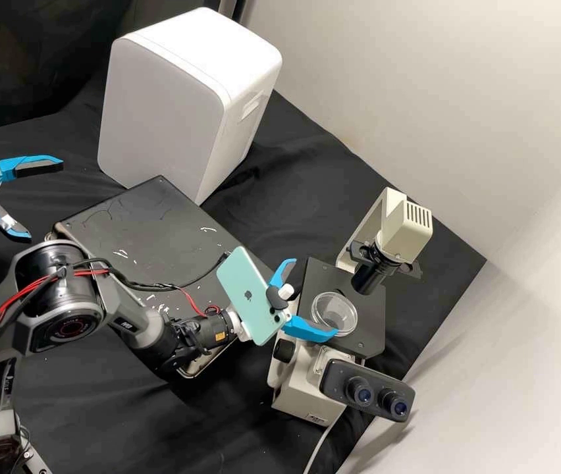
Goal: Place the petri dish on the bench
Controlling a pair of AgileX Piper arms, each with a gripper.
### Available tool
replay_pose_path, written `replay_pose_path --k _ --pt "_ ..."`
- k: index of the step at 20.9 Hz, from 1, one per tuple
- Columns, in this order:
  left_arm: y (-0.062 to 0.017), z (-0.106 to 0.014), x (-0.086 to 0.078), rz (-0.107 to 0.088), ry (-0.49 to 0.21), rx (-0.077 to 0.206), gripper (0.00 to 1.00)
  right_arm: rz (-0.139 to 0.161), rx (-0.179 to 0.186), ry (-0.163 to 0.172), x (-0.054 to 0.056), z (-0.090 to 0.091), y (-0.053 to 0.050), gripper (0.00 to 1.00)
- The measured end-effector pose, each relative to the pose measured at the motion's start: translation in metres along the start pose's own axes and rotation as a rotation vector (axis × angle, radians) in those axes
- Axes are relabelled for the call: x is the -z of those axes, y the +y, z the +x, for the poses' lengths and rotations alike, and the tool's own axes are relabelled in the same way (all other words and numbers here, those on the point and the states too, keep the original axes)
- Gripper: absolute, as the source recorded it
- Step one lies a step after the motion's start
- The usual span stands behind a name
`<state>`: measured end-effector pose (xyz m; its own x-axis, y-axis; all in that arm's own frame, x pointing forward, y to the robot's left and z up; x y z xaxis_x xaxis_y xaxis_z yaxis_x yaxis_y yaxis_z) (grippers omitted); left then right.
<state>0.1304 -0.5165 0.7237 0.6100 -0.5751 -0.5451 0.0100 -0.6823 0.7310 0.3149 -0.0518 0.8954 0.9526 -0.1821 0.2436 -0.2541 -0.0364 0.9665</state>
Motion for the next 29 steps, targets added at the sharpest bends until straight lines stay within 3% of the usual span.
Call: replay_pose_path --k 6,9,14,18,29 --pt "-0.002 0.001 0.0 0.01 -0.002 0.011 1.0 -0.005 0.005 -0.011 -0.003 0.014 0.0 1.0" --pt "-0.0037 0.002 0.0 -0.001 0.009 0.018 1.0 -0.011 0.005 -0.012 -0.006 0.022 -0.002 1.0" --pt "-0.0037 0.002 0.001 0.0 0.012 0.018 1.0 -0.058 0.01 -0.02 -0.012 0.035 -0.006 1.0" --pt "-0.0037 0.002 0.001 0.0 0.012 0.018 1.0 -0.076 0.008 -0.036 -0.016 0.044 -0.007 1.0" --pt "-0.0054 0.002 0.002 -0.005 0.022 0.026 1.0 -0.092 -0.007 -0.028 -0.019 0.045 -0.009 1.0"
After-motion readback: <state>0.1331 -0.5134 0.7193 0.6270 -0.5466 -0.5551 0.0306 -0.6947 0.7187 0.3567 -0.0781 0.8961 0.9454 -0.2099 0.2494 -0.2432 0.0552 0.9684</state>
